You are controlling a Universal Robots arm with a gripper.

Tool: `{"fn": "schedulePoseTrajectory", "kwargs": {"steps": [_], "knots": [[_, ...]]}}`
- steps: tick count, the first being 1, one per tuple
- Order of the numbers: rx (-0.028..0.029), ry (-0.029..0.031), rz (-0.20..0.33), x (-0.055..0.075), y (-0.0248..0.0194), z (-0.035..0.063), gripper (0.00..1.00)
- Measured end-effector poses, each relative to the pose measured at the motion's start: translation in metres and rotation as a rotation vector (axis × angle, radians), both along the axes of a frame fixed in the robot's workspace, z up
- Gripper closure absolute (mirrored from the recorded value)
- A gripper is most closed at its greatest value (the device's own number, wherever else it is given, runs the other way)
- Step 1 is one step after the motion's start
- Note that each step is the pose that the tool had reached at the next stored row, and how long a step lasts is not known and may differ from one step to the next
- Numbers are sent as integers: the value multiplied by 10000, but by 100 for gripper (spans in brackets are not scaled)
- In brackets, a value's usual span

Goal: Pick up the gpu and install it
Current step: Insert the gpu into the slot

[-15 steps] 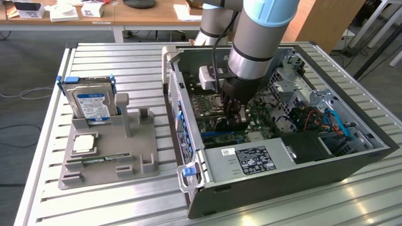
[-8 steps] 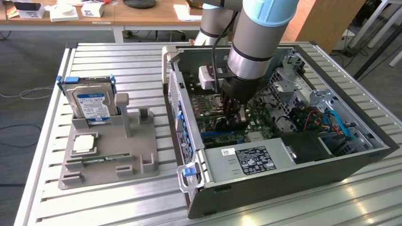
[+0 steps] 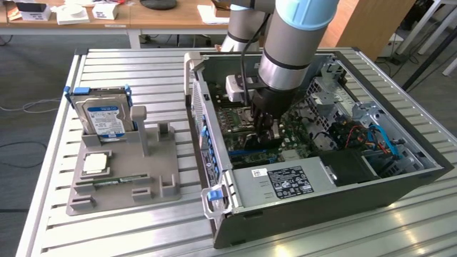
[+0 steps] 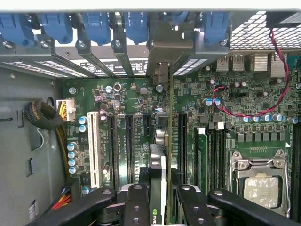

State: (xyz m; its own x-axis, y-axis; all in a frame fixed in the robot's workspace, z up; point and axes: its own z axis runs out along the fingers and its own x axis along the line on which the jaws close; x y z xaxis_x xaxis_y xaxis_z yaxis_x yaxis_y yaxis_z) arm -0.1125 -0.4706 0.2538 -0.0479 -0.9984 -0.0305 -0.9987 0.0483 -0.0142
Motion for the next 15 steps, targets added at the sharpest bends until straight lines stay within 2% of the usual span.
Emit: {"fn": "schedulePoseTrajectory", "kwargs": {"steps": [5,15], "knots": [[-159,0,-22,0,0,0,73],[-196,1,-24,-1,27,-1,73]]}}
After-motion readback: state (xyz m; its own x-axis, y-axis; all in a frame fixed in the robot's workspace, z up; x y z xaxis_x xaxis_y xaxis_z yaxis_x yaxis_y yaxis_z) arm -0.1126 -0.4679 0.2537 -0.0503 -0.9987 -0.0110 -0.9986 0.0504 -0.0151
